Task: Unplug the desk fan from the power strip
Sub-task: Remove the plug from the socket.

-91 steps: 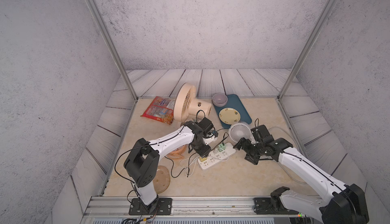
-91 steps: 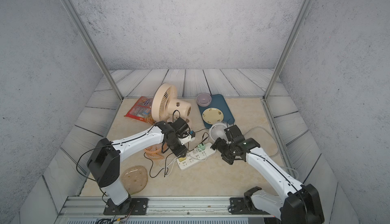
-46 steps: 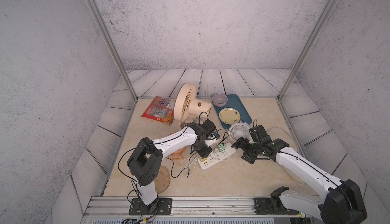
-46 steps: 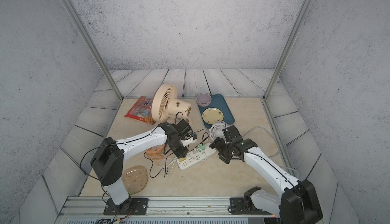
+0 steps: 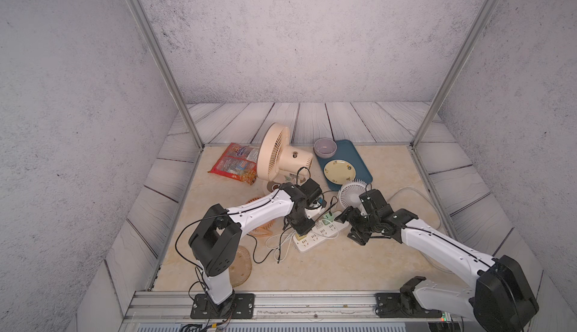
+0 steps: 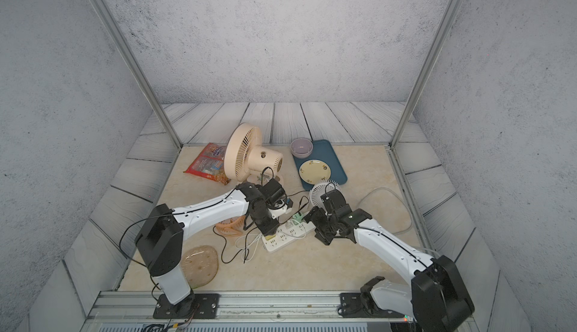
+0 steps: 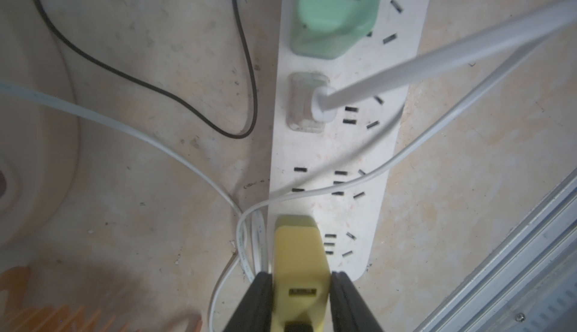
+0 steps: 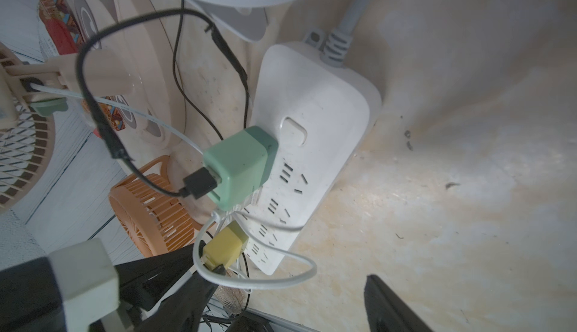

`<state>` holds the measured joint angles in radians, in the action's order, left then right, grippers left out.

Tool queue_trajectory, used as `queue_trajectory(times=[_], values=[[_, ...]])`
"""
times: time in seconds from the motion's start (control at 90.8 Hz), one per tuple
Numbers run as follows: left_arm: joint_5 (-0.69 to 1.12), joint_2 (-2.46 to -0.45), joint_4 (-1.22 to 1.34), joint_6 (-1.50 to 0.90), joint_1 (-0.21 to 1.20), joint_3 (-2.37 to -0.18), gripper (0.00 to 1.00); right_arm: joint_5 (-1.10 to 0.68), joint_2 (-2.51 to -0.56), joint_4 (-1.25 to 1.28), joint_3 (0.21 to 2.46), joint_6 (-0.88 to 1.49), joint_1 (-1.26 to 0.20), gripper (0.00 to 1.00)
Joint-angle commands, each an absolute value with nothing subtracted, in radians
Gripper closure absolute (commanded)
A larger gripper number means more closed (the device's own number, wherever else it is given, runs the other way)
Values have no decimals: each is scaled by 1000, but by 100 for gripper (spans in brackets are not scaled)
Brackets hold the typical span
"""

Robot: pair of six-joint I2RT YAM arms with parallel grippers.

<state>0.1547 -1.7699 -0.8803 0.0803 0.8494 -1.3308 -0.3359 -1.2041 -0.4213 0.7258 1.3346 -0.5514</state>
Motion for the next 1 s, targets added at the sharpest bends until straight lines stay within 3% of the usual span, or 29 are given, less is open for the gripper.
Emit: queue_trajectory(times=[0.0, 0.561, 0.826, 0.991], values=[[129, -1786, -888, 65, 859, -1320, 60, -336, -1216, -402, 717, 1360, -564, 18], [115, -1789, -886, 58, 868, -1293, 63, -341, -1222, -353, 675, 1401, -579, 18], [165, -1774, -868, 17, 870, -1318, 85, -354, -1271, -311, 676, 1415, -618, 20], [204, -1761, -833, -47, 871, -1327, 90, -348, -1269, -344, 674, 1412, -621, 22]])
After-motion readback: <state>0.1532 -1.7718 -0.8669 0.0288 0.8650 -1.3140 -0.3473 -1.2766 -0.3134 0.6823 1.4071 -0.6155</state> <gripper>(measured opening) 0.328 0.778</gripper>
